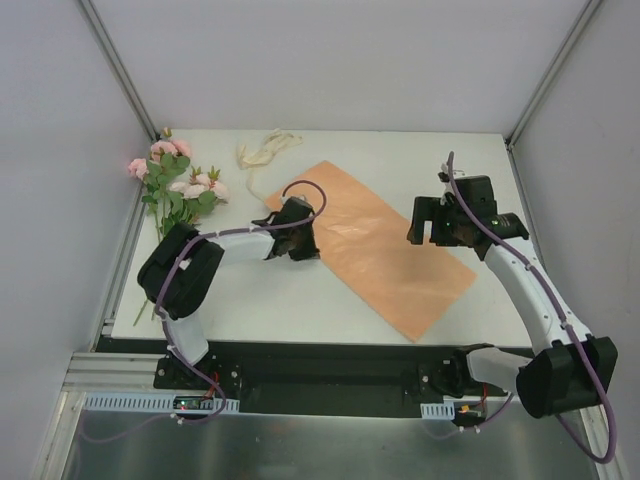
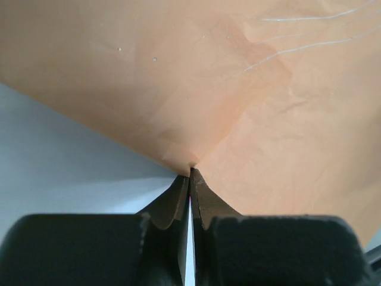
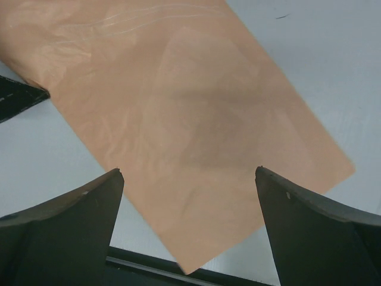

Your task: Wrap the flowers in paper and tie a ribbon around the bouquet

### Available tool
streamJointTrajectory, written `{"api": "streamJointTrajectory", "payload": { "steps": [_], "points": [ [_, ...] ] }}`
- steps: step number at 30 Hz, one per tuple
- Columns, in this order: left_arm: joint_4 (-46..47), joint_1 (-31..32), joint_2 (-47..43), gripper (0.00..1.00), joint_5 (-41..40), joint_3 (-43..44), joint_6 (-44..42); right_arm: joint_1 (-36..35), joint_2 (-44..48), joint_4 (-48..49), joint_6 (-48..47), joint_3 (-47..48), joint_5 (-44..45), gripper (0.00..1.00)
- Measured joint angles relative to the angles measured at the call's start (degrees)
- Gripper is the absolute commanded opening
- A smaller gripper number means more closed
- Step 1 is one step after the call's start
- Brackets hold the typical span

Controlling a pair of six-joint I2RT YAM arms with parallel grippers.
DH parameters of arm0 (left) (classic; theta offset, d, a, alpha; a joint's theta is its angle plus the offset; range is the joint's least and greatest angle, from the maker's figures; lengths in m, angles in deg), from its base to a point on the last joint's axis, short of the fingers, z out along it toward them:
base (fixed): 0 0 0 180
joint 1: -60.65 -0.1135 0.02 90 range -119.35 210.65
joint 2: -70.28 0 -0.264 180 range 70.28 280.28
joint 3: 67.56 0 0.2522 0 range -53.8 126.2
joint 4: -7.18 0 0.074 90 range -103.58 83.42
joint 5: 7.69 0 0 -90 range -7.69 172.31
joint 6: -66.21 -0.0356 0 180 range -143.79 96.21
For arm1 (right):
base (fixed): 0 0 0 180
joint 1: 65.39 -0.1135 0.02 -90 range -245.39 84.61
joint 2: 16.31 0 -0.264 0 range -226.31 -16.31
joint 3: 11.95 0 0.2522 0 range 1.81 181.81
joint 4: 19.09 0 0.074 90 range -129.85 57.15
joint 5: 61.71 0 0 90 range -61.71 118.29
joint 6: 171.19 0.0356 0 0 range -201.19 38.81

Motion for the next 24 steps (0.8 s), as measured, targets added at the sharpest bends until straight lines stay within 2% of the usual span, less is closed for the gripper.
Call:
{"api": "streamJointTrajectory", "payload": {
  "steps": [4,6,8,11,14,16,19,20,21,23,24],
  "points": [
    [-9.5,-7.5,-4.1,0.0,3.1,-1.2,-13.4,-0.1,-4.9,2.9,0.3,-1.4,-6.5,0.96],
    [-15.2,-10.1,-4.5,0.0,1.8,0.5,-18.6,-0.4,-8.4,4.7,0.7,-1.4,-9.2,0.96],
    [-20.0,-10.7,-4.3,0.23,-0.7,2.9,-22.5,-0.5,-12.3,6.7,1.4,-1.6,-12.2,0.97],
    [-26.4,-10.1,-3.9,0.49,-5.8,6.8,-25.1,-0.7,-16.1,9.5,2.6,-3.3,-16.2,0.97],
    [-30.1,-9.0,-4.7,0.52,-11.2,8.8,-25.5,-0.7,-16.8,11.1,4.0,-6.1,-18.3,0.97],
    [-31.8,-8.1,-6.3,0.49,-13.2,8.9,-25.1,-0.7,-16.8,11.8,4.5,-7.5,-18.8,0.97],
    [-33.5,-4.5,-9.5,0.28,-14.3,9.0,-24.4,-0.7,-16.8,12.4,4.9,-9.7,-18.9,0.99],
    [-33.6,-2.8,-10.3,0.22,-13.3,9.3,-23.8,-0.5,-16.9,12.5,4.9,-10.3,-18.8,0.99],
    [-33.3,-1.0,-10.9,0.09,-11.8,9.6,-23.5,-0.3,-17.1,12.4,4.9,-10.9,-18.5,0.99],
    [-30.9,2.3,-11.0,0.0,-6.5,10.4,-22.1,0.0,-17.9,12.5,4.9,-11.4,-17.7,0.96],
    [-29.8,3.5,-10.4,0.0,-3.9,10.8,-21.5,0.1,-18.6,12.5,4.8,-11.4,-17.4,0.92]
  ]
}}
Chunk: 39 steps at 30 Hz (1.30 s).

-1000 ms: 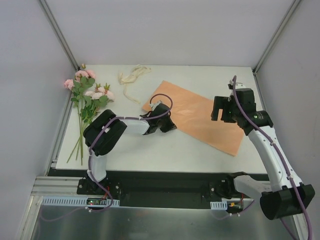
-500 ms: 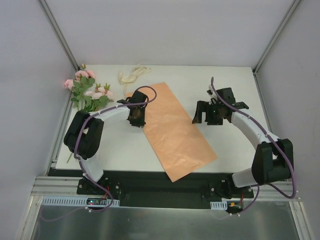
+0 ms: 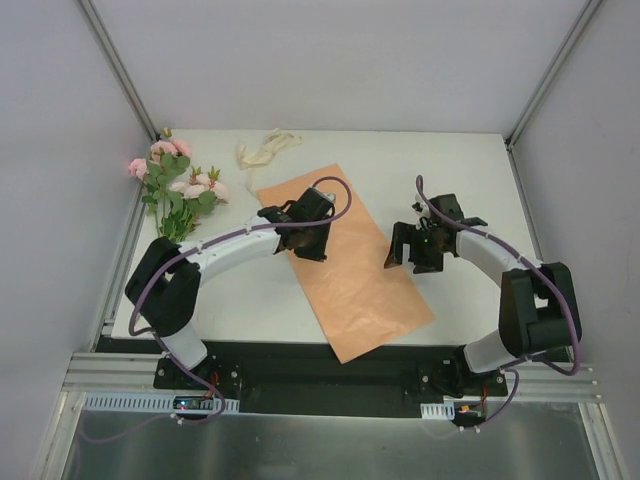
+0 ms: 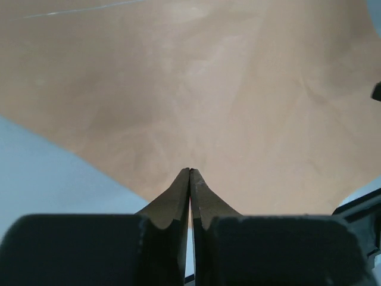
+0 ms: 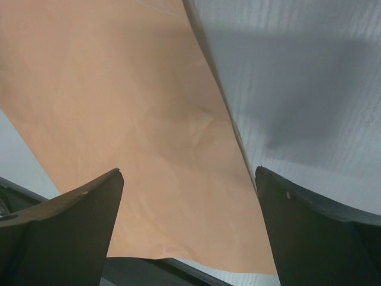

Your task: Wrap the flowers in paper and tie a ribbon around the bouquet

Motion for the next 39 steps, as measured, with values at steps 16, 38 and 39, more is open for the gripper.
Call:
{"api": "streamJointTrajectory", "payload": {
  "steps": [16,38,39],
  "points": [
    [7.6,4.5,11.3,0.0,4.1,-2.4,6.5,0.0,-7.4,6.3,-2.1,0.7,-6.3,0.9],
    [10.0,4.5,11.2,0.0,4.2,-3.3,7.3,0.4,9.0,11.1,4.3,-9.7,-18.2,0.91],
    [10.0,4.5,11.2,0.0,4.3,-3.3,7.3,0.4,10.2,11.0,4.7,-10.3,-18.2,0.91]
  ]
}}
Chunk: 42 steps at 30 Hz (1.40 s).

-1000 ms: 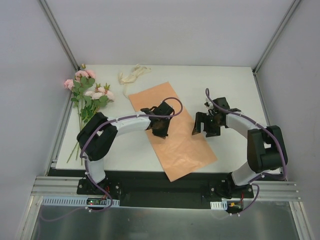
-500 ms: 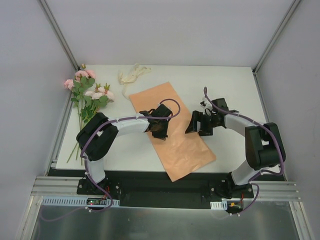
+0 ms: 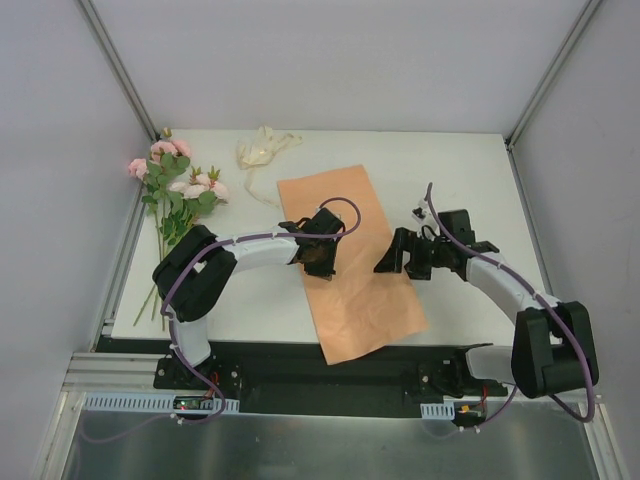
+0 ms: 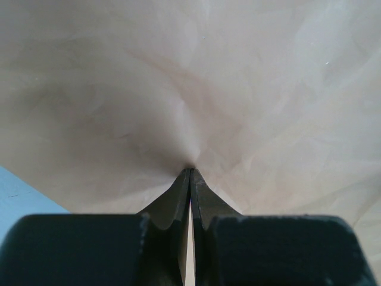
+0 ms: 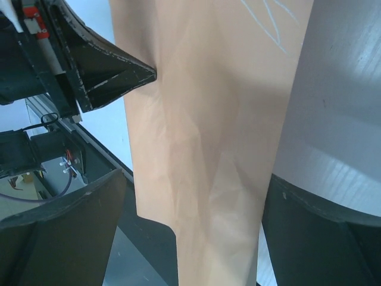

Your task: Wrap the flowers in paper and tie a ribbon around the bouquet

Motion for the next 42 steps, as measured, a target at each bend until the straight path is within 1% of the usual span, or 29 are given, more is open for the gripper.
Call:
{"api": "streamJointTrajectory", "payload": {
  "steps": [5,15,21,42],
  "points": [
    [0.0,-0.3,0.0,0.0,0.2,0.0,-0.1,0.0,4.6,-2.3,0.5,-1.0,0.6,0.91],
    [0.4,-0.3,0.2,0.0,1.2,0.1,-0.2,-3.0,12.5,-10.4,0.4,-0.8,7.8,0.9],
    [0.4,-0.3,0.3,0.0,1.2,0.2,-0.2,-5.4,14.6,-12.7,0.8,-0.7,10.6,0.9],
    [0.5,-0.3,0.5,0.0,1.4,0.4,-0.2,-10.4,20.0,-14.6,5.1,-0.7,13.6,0.91]
  ]
}}
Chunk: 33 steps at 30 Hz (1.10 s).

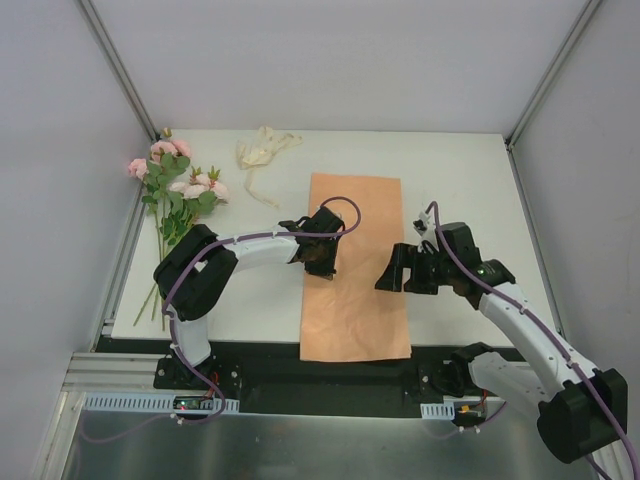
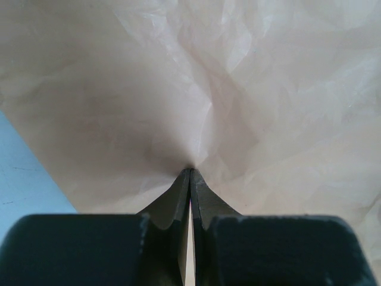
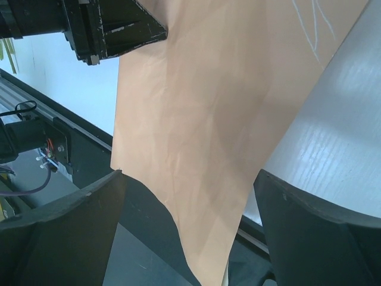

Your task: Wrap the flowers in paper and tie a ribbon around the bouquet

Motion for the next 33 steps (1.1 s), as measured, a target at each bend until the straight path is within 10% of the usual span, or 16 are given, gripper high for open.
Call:
{"api": "streamJointTrajectory", "payload": {
  "steps": [17,27,33],
  "points": [
    [0.0,0.0,0.4,0.0,0.5,0.5,0.0,-0.5,-2.0,3.8,3.5,-0.1,-0.3,0.9],
    [0.6,0.0,0.5,0.0,1.5,0.5,0.0,-0.5,-3.6,15.3,12.0,-7.0,1.1,0.6],
    [0.6,0.0,0.5,0.0,1.6,0.5,0.0,0.6,-2.9,18.6,16.0,-10.6,1.8,0.58]
  ]
}}
